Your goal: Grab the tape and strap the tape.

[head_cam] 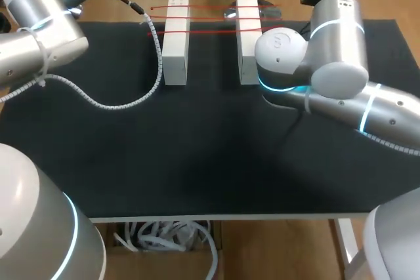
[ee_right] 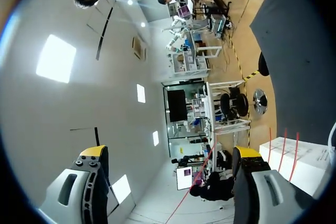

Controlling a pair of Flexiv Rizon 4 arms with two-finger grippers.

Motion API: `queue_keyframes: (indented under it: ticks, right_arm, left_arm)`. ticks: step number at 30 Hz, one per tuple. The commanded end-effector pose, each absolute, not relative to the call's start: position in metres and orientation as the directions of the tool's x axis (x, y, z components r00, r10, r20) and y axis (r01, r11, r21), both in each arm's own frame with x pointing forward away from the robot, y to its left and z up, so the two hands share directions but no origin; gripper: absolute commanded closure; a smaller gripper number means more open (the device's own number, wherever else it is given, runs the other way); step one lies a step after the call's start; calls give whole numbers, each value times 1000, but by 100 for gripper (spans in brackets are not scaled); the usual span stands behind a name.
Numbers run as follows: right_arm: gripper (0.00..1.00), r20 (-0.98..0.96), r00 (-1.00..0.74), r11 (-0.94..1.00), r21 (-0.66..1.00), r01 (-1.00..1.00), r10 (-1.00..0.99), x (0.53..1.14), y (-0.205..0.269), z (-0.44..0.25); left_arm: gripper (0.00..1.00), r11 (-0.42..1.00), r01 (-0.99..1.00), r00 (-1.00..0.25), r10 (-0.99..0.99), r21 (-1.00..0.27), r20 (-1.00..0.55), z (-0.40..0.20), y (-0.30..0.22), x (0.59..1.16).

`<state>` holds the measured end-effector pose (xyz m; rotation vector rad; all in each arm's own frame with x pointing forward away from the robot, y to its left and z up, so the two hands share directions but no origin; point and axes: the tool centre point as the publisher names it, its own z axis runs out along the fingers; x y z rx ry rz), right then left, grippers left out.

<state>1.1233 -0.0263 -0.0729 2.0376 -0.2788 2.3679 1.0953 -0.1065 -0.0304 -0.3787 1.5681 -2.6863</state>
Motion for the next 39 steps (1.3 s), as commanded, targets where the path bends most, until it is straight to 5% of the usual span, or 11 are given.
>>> queue_keyframes:
  ticks: [1, 39]
  right_arm:
    - [0, 980, -166, -985, -130, -116, -110, 1131, -24, -69]
    - [0, 980, -175, -995, -97, -18, -93, 1136, 14, -73]
  left_arm:
    - [100, -501, -113, -971, -128, -858, 202, -31, -107, 1096]
    - [100, -501, -113, -971, -128, -858, 202, -31, -107, 1096]
